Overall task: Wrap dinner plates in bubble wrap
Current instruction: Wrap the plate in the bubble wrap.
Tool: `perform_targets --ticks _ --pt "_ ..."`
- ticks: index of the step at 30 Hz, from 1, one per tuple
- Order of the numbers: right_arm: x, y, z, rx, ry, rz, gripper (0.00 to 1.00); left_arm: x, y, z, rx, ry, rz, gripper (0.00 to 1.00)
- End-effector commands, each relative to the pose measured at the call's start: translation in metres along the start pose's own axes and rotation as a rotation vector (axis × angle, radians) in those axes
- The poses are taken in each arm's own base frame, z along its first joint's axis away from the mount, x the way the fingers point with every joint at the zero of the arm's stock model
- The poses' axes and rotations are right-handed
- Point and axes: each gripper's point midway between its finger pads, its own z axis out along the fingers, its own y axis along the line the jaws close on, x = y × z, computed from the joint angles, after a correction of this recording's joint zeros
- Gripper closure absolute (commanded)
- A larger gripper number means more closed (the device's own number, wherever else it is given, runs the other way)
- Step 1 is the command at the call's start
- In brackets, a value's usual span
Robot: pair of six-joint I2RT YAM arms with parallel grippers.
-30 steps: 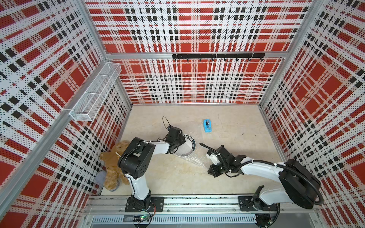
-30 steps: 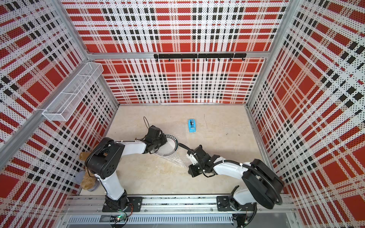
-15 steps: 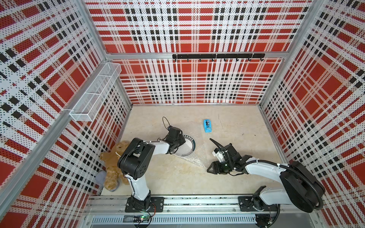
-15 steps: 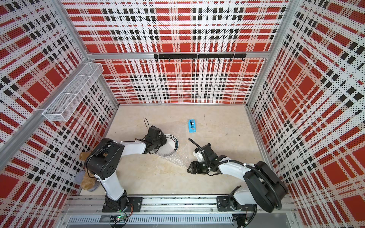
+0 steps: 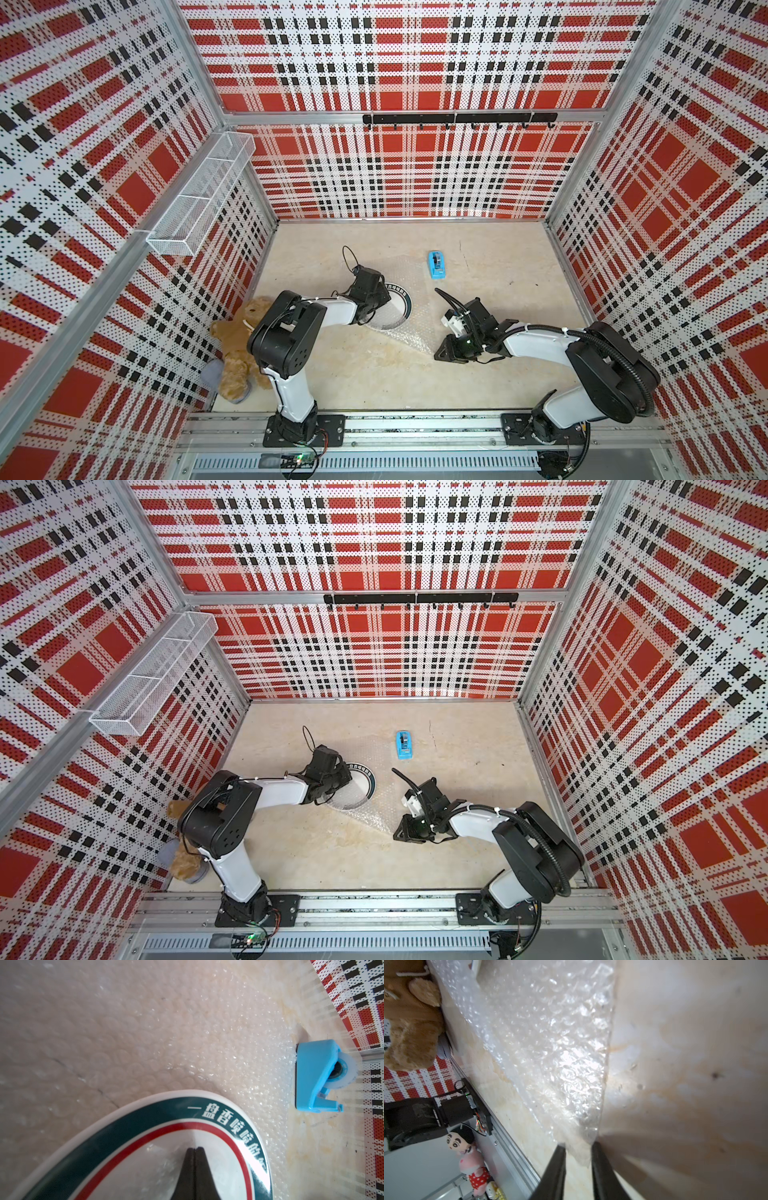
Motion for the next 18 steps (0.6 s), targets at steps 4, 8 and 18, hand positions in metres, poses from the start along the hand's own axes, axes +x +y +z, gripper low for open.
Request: perform_targets --ticks 4,8,18 --pt "-0.025 0.035 -0.016 -0.066 -0.069 -0.120 1.00 0.048 0.055 0.002 -0.193 0.157 0.018 1.00" --pt "-0.042 0.066 -0.031 -0.129 -0.112 -0.185 1.00 0.050 0.056 0.002 -0.198 0.160 0.022 1.00" --pt "-0.110 0.120 -0.025 -0.202 -0.165 -0.376 1.00 0.059 0.051 0.009 -0.174 0.181 0.042 1.00"
